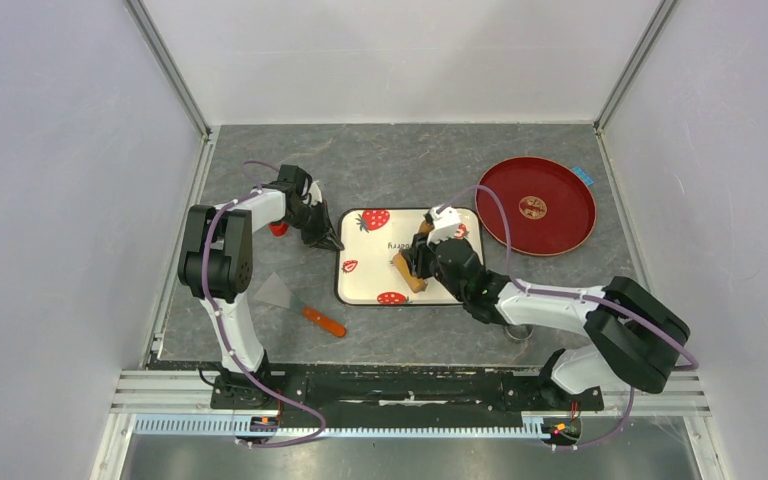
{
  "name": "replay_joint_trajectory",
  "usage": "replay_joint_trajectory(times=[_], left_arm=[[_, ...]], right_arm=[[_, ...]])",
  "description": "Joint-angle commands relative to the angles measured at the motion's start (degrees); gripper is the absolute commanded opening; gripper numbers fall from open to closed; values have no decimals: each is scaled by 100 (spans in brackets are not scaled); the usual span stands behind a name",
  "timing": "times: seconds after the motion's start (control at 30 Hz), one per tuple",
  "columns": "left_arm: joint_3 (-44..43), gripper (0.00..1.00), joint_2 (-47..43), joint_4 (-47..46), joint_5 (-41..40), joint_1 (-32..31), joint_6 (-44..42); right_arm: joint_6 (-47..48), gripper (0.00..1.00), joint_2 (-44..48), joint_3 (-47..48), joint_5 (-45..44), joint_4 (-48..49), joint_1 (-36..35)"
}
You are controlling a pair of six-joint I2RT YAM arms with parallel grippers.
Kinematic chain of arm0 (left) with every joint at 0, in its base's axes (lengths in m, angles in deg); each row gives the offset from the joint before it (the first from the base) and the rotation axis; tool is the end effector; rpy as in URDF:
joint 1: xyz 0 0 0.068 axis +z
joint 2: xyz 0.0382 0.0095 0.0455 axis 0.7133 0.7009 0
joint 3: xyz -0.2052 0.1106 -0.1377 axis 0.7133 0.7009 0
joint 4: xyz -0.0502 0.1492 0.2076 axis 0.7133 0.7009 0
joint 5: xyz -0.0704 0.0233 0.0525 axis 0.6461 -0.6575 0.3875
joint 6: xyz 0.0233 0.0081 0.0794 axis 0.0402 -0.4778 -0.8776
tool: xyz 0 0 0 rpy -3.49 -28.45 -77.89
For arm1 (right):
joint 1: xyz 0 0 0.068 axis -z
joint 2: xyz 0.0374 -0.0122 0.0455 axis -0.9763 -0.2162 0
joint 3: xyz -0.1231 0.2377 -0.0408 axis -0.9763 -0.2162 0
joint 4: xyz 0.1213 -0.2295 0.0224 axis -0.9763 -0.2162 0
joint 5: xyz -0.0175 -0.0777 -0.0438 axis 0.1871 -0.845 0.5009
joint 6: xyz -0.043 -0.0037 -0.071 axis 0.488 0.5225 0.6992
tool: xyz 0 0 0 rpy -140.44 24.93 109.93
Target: Roll out the dumpling wrappers from the dough
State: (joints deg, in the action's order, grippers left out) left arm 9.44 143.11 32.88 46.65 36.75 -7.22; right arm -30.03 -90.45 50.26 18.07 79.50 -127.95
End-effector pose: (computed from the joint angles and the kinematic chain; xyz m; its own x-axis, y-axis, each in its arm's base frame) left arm 0.3681 -0.0921 0.1070 -0.9771 -0.1878 -0.1004 -0.1052 0.8356 -0.5392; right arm 0.2216 0.2329 0.1777 -0.4110 0.0538 -0.9101 -0.4267 0.8708 0.2442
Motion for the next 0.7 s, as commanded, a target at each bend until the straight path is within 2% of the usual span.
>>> replay_joint_trajectory(times=[0.0, 0.4, 0.67], left_arm=[[33, 2, 165, 55, -579, -83, 58], [33, 2, 165, 72, -579, -83, 35], [50, 2, 148, 72, -580, -91, 24]], right_arm=[[229, 0, 216, 518, -178, 169, 211], [270, 0, -702, 982, -233, 617, 587], [124, 0, -1374, 820, -545, 823, 581]])
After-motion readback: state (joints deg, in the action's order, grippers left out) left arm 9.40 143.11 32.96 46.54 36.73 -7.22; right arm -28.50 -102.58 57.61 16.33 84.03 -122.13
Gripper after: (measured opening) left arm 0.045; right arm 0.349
